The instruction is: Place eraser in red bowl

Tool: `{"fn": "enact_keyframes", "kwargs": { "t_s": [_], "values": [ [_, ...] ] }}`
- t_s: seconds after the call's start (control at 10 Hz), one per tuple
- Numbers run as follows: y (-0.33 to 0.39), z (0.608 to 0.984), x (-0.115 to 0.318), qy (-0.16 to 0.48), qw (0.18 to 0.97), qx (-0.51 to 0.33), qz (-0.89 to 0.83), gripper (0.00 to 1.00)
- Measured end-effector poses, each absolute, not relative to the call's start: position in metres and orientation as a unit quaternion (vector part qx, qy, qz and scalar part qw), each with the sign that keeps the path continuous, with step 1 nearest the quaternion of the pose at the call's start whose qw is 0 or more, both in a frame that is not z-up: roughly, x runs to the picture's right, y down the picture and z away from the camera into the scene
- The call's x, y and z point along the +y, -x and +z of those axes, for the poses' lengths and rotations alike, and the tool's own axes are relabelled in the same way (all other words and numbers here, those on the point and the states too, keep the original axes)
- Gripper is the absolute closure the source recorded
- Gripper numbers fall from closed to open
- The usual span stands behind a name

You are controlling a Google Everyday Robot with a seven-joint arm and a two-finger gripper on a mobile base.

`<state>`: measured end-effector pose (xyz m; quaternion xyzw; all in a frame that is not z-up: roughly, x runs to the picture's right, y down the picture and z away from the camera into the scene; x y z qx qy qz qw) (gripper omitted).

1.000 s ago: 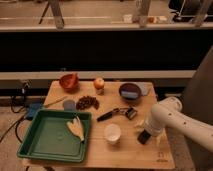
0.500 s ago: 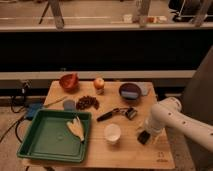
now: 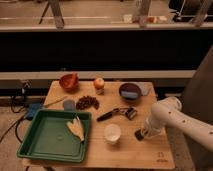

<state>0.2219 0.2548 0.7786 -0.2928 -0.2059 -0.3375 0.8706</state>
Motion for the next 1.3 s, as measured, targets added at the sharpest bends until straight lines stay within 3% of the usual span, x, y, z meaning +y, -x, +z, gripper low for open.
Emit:
{"fn": "enact_keyframes", "kwargs": {
  "t_s": [0.2,0.9,1.1,1.3],
  "values": [
    [-0.216,0.767,0.240,0.288,0.876,-0.206,-0.327,1.00],
    [-0.188,0.752,0.194,0.273,0.887,-0.207,-0.309,1.00],
    [-0.189,0.743,0.180,0.275,0.890,-0.206,-0.299,0.89],
    [-0.196,0.745,0.184,0.301,0.889,-0.206,-0.277,0.68]
  ]
}}
